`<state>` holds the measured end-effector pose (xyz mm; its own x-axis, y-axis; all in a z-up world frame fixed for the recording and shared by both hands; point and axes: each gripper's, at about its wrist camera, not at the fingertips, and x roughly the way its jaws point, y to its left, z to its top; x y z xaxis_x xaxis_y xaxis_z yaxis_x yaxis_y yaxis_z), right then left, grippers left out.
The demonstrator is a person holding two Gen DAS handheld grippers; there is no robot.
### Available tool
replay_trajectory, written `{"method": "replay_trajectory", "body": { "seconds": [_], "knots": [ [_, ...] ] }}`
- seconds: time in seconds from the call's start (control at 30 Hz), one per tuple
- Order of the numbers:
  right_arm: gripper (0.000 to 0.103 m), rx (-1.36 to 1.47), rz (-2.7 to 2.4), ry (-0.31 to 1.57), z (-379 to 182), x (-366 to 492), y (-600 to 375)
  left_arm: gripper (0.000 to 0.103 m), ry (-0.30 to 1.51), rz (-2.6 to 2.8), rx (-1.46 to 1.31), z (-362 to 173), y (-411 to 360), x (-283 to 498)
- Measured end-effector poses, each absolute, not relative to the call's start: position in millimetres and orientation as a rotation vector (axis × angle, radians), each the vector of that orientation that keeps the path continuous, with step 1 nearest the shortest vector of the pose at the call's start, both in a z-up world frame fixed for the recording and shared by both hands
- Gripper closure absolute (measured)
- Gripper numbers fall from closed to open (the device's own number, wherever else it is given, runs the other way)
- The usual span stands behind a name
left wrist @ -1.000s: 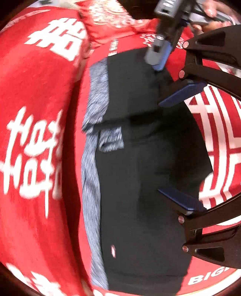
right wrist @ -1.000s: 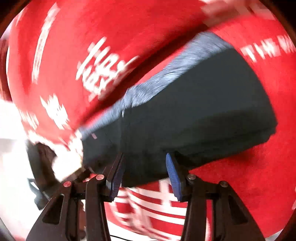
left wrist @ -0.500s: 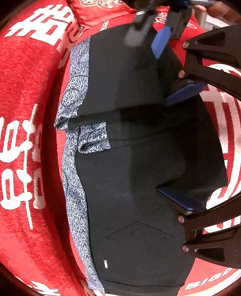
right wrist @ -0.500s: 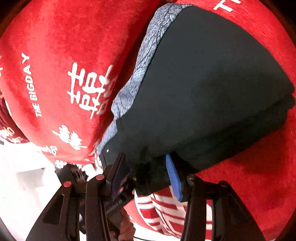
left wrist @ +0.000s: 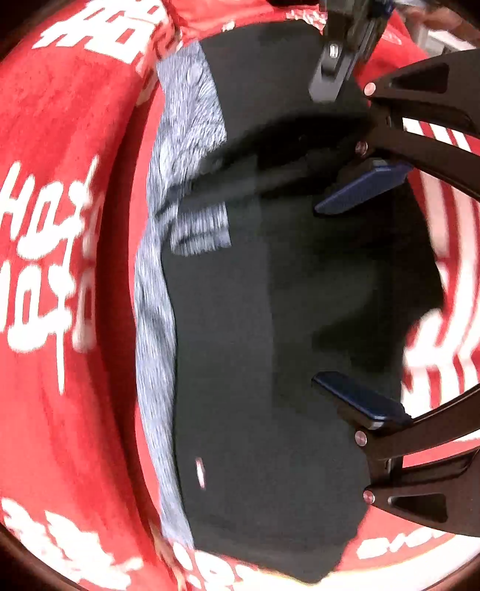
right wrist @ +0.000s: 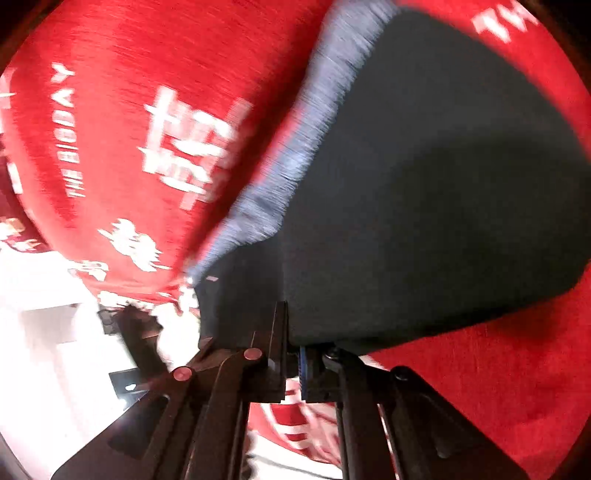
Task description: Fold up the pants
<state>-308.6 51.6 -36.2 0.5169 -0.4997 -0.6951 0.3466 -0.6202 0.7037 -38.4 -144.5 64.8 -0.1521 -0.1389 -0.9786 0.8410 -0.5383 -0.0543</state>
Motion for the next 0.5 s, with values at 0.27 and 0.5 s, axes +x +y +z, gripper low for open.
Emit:
{"method": "replay_trajectory", "body": {
  "seconds": [0.27,0.5],
  "knots": [
    [0.071,1.707,-1.176,0.198,6.2,-296.2,40.5,0.015,0.779,-1.777,1.378,98.8,-157.0,-32.7],
    [0.062,1.538,-1.511,0.166,54.2,-395.8,63.4,0.015,0.779,-1.946,1.382,114.8,-153.0,-104.0]
  ]
}}
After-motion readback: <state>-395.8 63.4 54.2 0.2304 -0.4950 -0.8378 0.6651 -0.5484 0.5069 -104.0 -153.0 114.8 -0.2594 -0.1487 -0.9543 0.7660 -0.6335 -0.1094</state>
